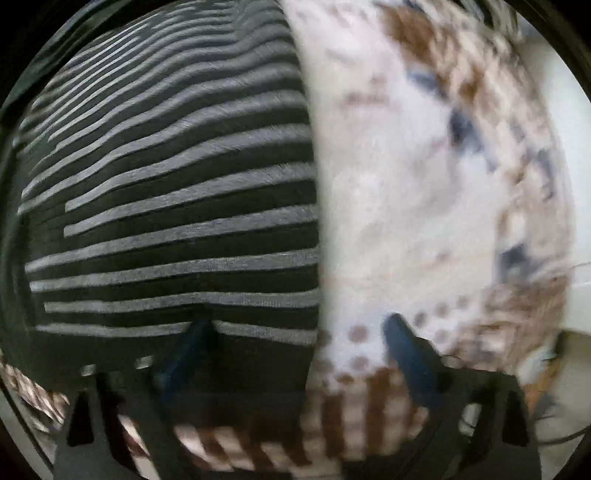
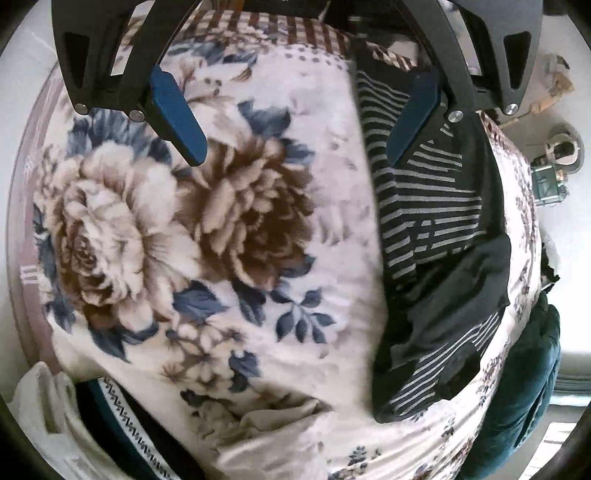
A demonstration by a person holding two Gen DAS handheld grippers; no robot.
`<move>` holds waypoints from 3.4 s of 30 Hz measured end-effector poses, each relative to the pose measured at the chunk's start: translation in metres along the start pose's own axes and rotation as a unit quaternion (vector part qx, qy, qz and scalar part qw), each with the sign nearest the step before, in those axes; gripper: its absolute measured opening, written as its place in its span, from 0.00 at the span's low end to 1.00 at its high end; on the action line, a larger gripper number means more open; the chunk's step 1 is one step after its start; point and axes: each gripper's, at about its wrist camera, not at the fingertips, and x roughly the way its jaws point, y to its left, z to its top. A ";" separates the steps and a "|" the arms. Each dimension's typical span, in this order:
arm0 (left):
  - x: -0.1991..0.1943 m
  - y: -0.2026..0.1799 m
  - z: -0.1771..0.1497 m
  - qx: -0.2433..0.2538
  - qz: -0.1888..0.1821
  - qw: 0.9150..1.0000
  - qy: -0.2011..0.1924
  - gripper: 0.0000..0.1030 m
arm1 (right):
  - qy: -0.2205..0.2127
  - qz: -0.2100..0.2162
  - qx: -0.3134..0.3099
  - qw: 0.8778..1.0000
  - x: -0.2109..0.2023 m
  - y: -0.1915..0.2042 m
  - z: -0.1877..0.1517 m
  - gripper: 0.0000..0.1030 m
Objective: Fold small clothes
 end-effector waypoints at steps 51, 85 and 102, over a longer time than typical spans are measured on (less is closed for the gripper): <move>-0.118 0.446 -0.131 -0.479 -0.244 0.827 -0.167 0.04 | 0.022 -0.127 -0.218 0.967 0.222 0.616 0.243 0.08; -0.080 0.437 -0.081 -0.312 -0.180 0.929 -0.081 0.04 | 0.138 -0.019 0.010 0.990 0.251 0.329 -0.202 0.06; -0.101 0.464 -0.038 -0.234 -0.179 0.955 -0.043 0.50 | 0.155 -0.001 0.028 0.988 0.207 0.305 -0.178 0.56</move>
